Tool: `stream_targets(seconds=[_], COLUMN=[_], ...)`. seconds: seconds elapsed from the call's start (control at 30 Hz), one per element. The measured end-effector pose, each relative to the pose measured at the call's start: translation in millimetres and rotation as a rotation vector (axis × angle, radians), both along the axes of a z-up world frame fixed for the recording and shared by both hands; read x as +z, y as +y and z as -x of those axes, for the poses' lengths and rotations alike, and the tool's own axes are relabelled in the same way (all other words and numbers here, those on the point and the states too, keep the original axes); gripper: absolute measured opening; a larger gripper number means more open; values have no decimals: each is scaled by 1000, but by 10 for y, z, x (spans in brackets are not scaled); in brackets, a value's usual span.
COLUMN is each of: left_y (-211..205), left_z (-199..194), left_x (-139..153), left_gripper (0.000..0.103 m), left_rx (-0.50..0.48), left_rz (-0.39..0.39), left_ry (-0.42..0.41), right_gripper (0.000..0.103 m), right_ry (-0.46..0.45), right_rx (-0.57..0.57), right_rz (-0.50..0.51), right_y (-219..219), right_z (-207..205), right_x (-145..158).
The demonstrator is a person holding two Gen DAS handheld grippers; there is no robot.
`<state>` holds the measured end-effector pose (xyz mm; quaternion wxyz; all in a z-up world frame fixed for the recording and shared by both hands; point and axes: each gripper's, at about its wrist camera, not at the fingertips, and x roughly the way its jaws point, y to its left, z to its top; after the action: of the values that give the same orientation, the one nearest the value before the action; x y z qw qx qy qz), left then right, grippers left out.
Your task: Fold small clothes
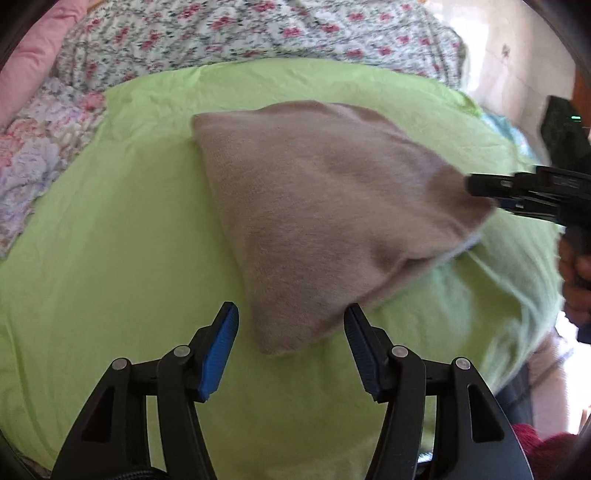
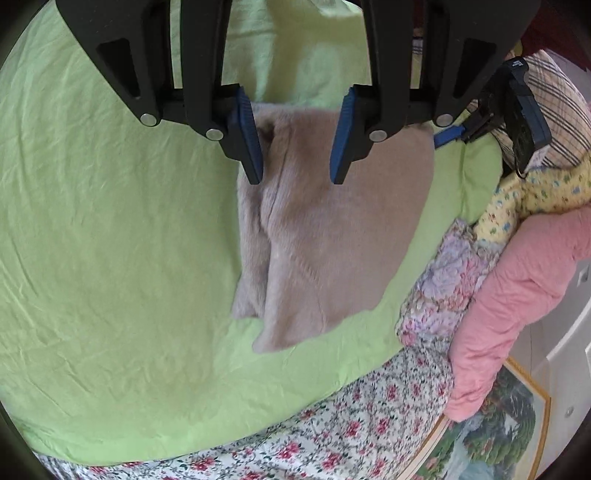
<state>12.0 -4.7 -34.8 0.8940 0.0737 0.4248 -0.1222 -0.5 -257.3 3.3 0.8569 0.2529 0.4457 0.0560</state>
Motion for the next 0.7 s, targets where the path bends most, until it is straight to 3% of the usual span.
stream_targets(seconds=[0.07,0.1,0.13,0.17,0.2,0.33,0.47,0.57,0.7], left_y=[9,33,50,74,93,146,124,151,225], left_z=[-9,-15,-15,0,18,38,32,40,16], left_x=[-35,-58,-68,-67,-49,-64,-180,-173,-167], left_gripper=[46,30,21,19,17,12,11,11,11], left_rx=[17,21,22,44,54,72,68,70,62], left_rz=[-20,-2,17,26,36,46,25,37,73], left_ry=[-12,1,13,14,8,25,29,41,74], right_gripper=[39,39,36,26,6,6,6,6,6], right_ry=[-9,-11,-5,13,35,1,123,122,126], right_rx=[5,10,21,36,44,42,55,37,42], right_rz=[-13,-9,7,34,68,142,243,203,223], right_y=[37,59,85,121,143,67,-48,-120,-92], right_z=[13,15,8,-6,-17,55,-3,-5,11], right_x=[-29,-44,-66,-96,-115,71,-271,-346,-304])
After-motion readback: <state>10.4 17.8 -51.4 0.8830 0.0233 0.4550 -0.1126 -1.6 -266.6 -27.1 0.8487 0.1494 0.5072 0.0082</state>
